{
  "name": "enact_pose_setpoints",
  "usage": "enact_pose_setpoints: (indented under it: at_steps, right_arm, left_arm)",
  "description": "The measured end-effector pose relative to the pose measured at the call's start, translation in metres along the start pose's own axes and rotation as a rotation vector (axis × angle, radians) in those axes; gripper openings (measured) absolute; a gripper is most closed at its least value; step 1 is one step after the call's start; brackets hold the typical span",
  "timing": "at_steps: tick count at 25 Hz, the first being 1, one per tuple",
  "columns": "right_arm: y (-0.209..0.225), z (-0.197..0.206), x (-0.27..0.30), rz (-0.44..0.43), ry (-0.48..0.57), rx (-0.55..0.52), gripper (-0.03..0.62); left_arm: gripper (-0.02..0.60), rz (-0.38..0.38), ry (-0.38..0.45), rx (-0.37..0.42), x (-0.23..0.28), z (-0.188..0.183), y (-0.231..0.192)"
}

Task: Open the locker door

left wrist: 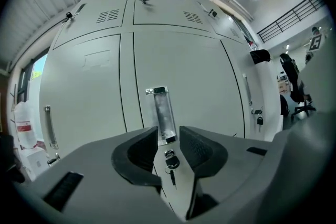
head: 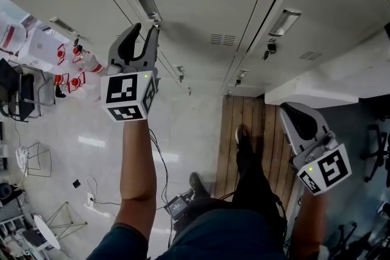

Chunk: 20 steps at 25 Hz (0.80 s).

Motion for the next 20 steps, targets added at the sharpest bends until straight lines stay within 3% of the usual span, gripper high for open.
enact_pose_setpoints:
  at_steps: [14, 20]
  right_arm:
    - [0.016, 0.018, -0.007, 0.026, 0.0, 0.038, 0.037]
    - [0.019, 0.021, -0.011, 0.029, 0.003, 0.045, 0.037]
  left_arm:
    - [0.154, -0.166, -0.007, 0.081, 0.035, 0.006, -0.01]
    - [0.115, -0.25, 0.0, 0.141, 0.036, 0.007, -0.012]
Point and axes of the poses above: the fingertips, and each gripper's own axes: x forward along the fingers, y to its right, z out of its underside, the point moved 2 cm from there along -x, backward along the fingers, and after that the axes turned 10 degrees about y, right-handed, at the moved point
